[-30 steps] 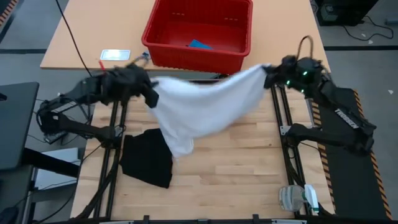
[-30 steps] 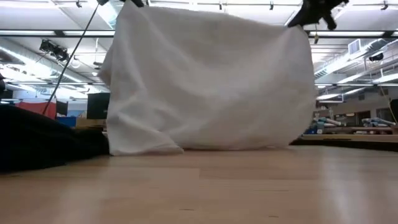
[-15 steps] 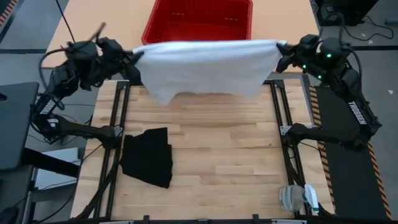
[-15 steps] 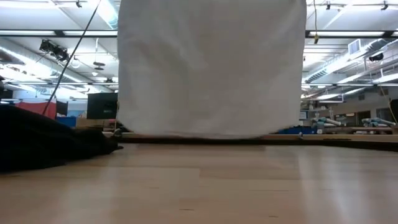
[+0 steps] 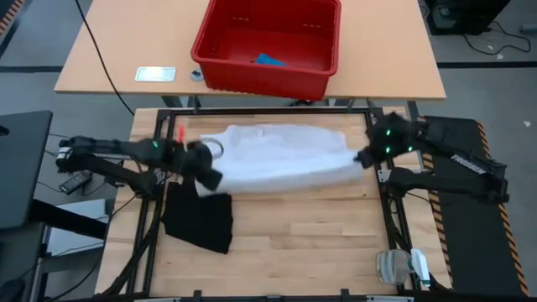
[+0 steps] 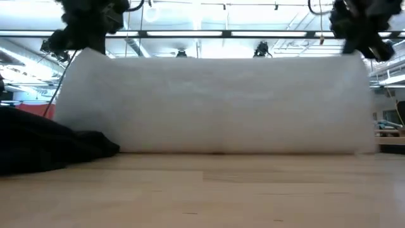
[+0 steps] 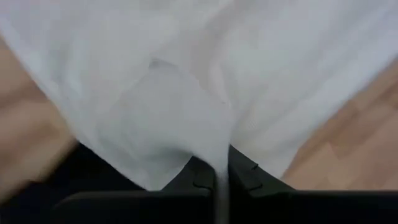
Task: Fold laundry
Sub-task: Fold the white shirt
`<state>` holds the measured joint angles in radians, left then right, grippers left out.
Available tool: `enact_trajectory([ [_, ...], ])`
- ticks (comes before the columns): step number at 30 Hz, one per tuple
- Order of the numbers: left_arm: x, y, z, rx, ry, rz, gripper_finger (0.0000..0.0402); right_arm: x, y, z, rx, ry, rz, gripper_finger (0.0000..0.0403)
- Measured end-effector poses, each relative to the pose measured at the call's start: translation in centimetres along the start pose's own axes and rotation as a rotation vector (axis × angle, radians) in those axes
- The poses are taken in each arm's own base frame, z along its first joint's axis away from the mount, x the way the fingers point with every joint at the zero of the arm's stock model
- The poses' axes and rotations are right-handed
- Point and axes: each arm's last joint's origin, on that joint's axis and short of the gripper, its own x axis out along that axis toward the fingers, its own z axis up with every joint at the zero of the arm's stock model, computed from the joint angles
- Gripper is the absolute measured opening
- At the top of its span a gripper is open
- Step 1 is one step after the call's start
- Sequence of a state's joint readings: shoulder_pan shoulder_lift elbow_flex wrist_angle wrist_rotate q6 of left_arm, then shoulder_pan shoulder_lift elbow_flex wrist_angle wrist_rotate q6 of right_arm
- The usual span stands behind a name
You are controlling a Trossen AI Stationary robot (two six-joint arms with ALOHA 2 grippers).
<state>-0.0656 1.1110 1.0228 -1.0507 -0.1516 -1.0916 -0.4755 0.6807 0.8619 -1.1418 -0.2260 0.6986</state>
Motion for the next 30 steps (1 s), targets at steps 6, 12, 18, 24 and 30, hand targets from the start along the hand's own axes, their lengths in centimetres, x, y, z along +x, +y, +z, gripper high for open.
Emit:
enact_trajectory([
  [6, 1.1, 0.5, -0.1, -0.037, -0.065, 0.043, 0.0013, 3.0, -1.6, -0.8, 0.052, -0.019, -0.064, 0.0002],
  [12, 1.4, 2.2, 4.2, -0.008, -0.297, 0.140, 0.0013, 4.8, -2.5, 0.8, 0.137, -0.172, -0.250, 0.0002],
  [18, 3.1, 4.9, 9.9, 0.036, -0.423, 0.265, 0.0013, 5.6, -3.0, 3.2, 0.224, -0.382, -0.368, 0.0002],
  [24, 8.8, 7.3, 14.8, 0.083, -0.413, 0.384, 0.0019, 10.1, -5.3, 5.1, 0.295, -0.427, -0.464, 0.0017],
  [30, 11.8, 9.0, 16.3, 0.052, -0.371, 0.407, 0.0064, 12.5, -5.8, 6.4, 0.330, -0.462, -0.461, 0.0098],
])
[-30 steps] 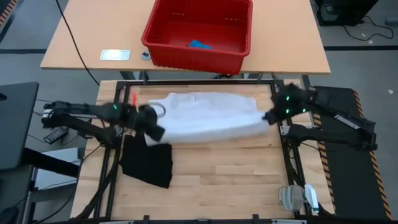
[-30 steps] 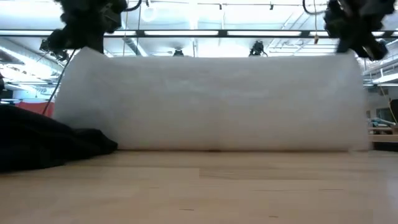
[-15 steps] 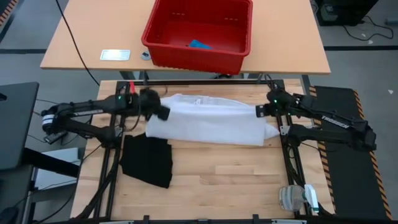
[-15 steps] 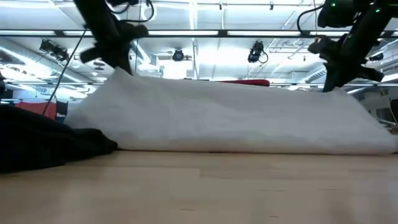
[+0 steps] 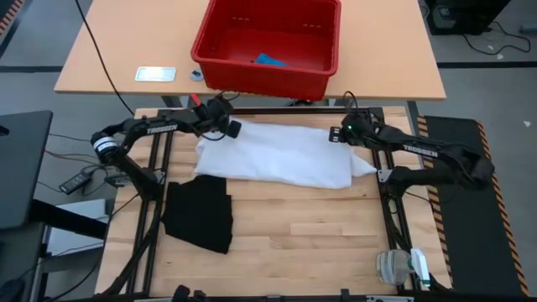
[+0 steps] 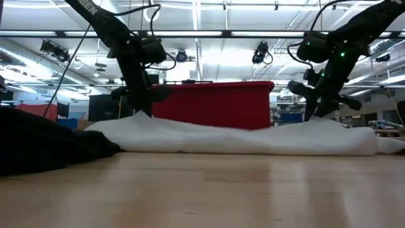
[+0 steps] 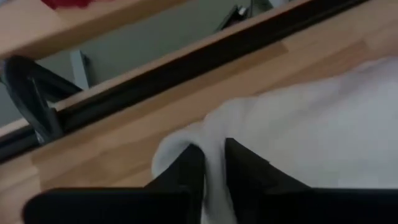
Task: Fold laundry
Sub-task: Fold the white shirt
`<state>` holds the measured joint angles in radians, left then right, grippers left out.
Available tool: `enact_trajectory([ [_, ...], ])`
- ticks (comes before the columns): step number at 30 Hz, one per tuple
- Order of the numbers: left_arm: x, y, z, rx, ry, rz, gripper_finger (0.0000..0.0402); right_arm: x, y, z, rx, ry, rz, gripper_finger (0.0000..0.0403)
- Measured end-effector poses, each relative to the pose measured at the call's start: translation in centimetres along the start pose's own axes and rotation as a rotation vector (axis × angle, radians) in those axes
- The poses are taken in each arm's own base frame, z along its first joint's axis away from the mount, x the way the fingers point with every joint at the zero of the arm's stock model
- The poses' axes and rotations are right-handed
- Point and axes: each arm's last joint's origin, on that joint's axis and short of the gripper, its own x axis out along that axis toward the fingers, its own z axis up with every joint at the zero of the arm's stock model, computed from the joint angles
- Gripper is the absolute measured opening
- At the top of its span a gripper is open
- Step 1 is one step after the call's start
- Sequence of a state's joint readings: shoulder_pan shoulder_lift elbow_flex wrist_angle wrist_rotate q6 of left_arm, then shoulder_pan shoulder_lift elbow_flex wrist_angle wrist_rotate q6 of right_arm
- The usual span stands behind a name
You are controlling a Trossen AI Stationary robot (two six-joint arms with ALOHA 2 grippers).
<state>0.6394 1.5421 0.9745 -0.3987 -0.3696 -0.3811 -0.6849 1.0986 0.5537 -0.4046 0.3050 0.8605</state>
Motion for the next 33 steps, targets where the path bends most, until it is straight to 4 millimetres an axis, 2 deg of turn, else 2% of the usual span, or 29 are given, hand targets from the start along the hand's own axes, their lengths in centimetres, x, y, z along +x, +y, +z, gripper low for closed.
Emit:
enact_trajectory([
  [3, -0.2, 0.3, -0.1, 0.005, 0.027, -0.007, 0.0093, -0.1, 0.2, 0.1, 0.011, -0.017, 0.024, 0.0136],
  [7, -2.5, 0.9, 0.3, -0.004, 0.009, -0.030, 0.0123, -0.6, 0.5, 0.0, -0.048, -0.009, 0.074, 0.0162],
  [10, -4.5, 1.0, 0.5, -0.027, 0.002, -0.123, 0.0137, -0.7, 1.1, -0.4, -0.203, 0.061, 0.176, 0.0163],
  [13, -5.8, -0.2, 0.5, -0.042, -0.019, -0.256, 0.0141, 0.0, 1.5, -1.1, -0.391, 0.169, 0.298, 0.0157],
  [17, -4.7, -3.8, -2.0, 0.004, 0.032, -0.354, 0.0141, 1.7, 0.8, -2.7, -0.523, 0.294, 0.285, 0.0145],
  [20, -4.1, -6.8, -3.7, 0.037, 0.052, -0.407, 0.0141, 2.9, -0.1, -3.8, -0.529, 0.347, 0.173, 0.0134],
  [24, -3.0, -9.7, -6.6, 0.063, 0.128, -0.386, 0.0141, 3.6, -0.9, -5.2, -0.489, 0.386, 0.080, 0.0118],
  [28, -2.6, -11.6, -9.0, 0.030, 0.206, -0.371, 0.0141, 3.0, -0.7, -6.7, -0.518, 0.492, 0.071, 0.0107],
  [33, -0.9, -13.1, -11.3, 0.044, 0.243, -0.316, 0.0141, 1.0, -0.2, -9.0, -0.583, 0.689, 0.216, 0.0094],
])
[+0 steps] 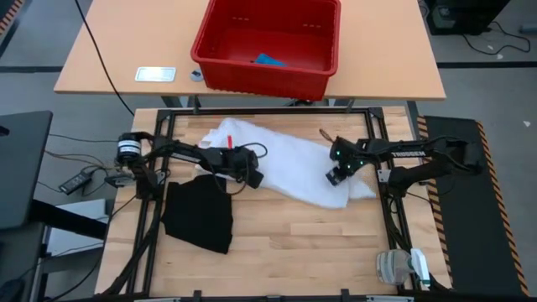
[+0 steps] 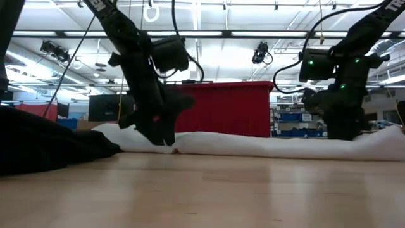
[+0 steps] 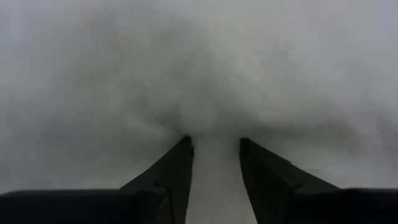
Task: Fold laundry
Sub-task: Fold the white shirt
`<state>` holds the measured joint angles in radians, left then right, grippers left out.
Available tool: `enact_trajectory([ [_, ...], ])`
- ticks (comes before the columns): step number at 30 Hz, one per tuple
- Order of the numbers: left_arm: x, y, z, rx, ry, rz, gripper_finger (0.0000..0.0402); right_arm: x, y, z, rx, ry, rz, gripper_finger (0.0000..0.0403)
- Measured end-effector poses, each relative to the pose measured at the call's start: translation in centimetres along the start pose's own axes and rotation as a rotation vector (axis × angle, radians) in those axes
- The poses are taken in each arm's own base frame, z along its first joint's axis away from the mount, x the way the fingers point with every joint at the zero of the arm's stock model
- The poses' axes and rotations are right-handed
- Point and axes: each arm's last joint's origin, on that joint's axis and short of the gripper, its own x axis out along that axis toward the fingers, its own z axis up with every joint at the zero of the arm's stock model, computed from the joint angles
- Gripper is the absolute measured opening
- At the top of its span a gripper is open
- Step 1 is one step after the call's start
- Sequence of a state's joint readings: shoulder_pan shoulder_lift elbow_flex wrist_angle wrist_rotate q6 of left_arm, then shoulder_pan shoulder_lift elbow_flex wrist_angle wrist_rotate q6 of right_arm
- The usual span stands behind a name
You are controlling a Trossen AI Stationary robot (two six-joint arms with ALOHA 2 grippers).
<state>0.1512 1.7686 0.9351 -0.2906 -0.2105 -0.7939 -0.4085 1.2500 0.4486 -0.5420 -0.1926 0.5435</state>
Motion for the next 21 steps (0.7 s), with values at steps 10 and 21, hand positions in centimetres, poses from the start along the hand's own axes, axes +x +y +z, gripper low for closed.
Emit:
enact_trajectory([
  [10, 1.6, -1.0, 0.5, 0.277, -0.040, -0.065, 0.0141, 1.1, 4.9, -4.3, -0.138, 0.168, 0.129, 0.0043],
  [21, -0.9, -6.1, 0.7, 0.213, -0.032, -0.273, 0.0142, 0.4, 9.5, -5.2, -0.410, 0.093, 0.368, 0.0017],
])
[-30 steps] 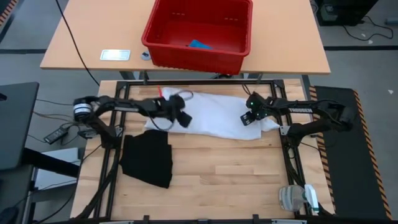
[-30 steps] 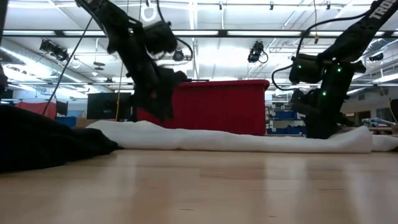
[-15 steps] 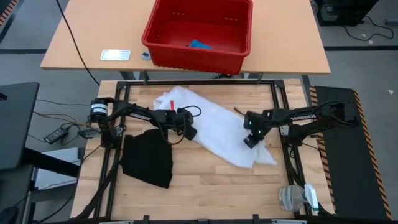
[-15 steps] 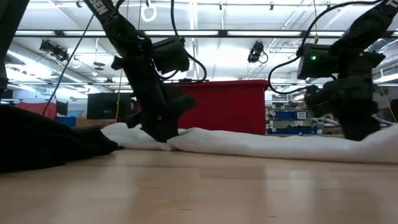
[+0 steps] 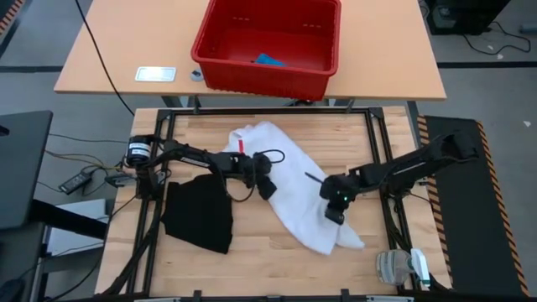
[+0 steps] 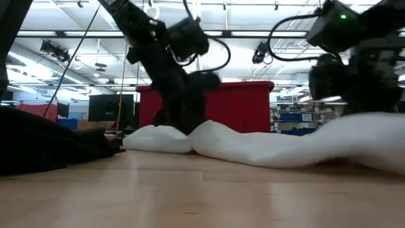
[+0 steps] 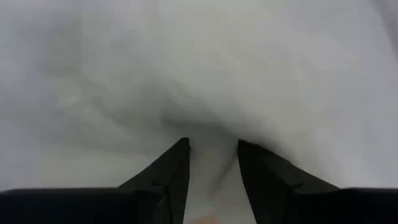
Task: Fold laundry
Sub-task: Fold the white shirt
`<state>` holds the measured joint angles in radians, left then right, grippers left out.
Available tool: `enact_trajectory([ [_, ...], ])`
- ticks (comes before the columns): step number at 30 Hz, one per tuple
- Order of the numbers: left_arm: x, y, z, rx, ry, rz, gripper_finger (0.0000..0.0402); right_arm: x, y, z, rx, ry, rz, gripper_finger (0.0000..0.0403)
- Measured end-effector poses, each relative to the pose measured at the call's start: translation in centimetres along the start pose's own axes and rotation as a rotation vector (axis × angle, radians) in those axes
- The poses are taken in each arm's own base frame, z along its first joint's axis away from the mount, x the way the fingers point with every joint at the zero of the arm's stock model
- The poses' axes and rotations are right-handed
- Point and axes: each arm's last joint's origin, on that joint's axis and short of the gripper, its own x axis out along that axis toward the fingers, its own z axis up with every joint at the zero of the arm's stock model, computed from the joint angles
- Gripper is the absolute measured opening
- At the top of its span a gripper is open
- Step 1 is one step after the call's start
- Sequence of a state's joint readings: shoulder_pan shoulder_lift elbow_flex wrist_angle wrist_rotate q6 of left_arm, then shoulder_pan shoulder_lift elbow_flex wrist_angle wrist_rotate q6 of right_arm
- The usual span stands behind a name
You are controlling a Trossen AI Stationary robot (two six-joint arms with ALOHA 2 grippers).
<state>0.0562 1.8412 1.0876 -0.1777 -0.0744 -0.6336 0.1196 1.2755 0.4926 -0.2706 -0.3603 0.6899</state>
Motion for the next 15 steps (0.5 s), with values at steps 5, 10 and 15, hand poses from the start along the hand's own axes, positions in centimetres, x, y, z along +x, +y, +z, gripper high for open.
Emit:
enact_trajectory([
  [5, -1.2, -2.4, 0.0, -0.172, 0.055, 0.017, 0.0142, -2.1, 0.0, 1.6, -0.027, -0.067, 0.017, 0.0044],
  [10, -2.9, -3.2, -0.8, -0.196, 0.199, 0.167, 0.0142, -3.5, -1.0, 2.0, -0.023, -0.011, 0.030, 0.0055],
  [15, -3.4, -3.6, -2.0, -0.191, 0.229, 0.250, 0.0142, -3.7, -2.7, 1.9, 0.010, -0.041, -0.185, 0.0053],
])
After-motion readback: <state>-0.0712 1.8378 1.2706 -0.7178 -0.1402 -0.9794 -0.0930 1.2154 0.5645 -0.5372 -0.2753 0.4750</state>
